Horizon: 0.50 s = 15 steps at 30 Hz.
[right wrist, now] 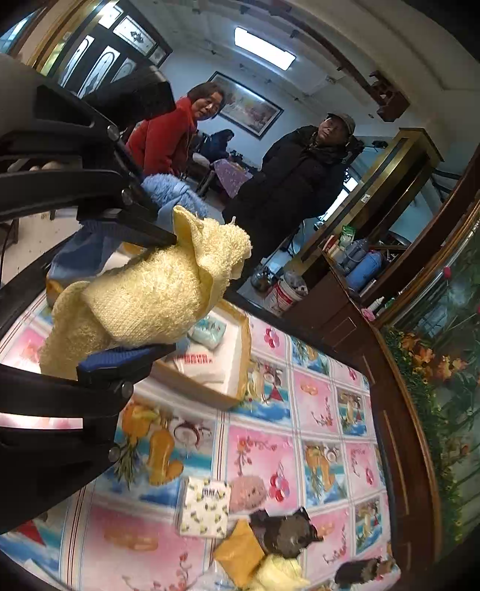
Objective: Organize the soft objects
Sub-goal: 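Carry the blue towel and the yellow cloth over the white box with both tools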
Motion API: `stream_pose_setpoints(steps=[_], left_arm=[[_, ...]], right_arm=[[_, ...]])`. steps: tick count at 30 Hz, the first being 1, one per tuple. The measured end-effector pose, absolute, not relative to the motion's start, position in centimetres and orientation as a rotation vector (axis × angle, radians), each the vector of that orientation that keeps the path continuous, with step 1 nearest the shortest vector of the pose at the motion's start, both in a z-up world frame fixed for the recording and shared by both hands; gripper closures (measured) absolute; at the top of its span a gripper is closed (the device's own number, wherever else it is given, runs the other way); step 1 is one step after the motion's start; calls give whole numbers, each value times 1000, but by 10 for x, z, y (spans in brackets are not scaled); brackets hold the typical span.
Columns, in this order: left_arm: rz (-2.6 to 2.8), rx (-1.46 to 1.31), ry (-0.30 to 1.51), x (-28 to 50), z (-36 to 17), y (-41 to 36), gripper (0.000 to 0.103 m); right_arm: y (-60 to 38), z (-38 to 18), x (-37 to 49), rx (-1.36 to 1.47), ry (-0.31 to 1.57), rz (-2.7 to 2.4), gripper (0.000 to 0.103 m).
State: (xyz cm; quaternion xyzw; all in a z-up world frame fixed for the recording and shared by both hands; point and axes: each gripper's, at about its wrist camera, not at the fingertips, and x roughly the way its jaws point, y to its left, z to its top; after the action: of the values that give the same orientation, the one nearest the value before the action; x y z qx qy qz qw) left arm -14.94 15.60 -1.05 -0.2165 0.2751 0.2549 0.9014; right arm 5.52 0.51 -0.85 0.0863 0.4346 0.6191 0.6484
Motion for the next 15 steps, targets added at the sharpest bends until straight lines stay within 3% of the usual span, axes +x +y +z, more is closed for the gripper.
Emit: stream_pose_setpoints(steps=[15], left_arm=[[660,-502,755,-116,-95,222,70]], right_arm=[[120,-72,69,80,1137,1258,53]])
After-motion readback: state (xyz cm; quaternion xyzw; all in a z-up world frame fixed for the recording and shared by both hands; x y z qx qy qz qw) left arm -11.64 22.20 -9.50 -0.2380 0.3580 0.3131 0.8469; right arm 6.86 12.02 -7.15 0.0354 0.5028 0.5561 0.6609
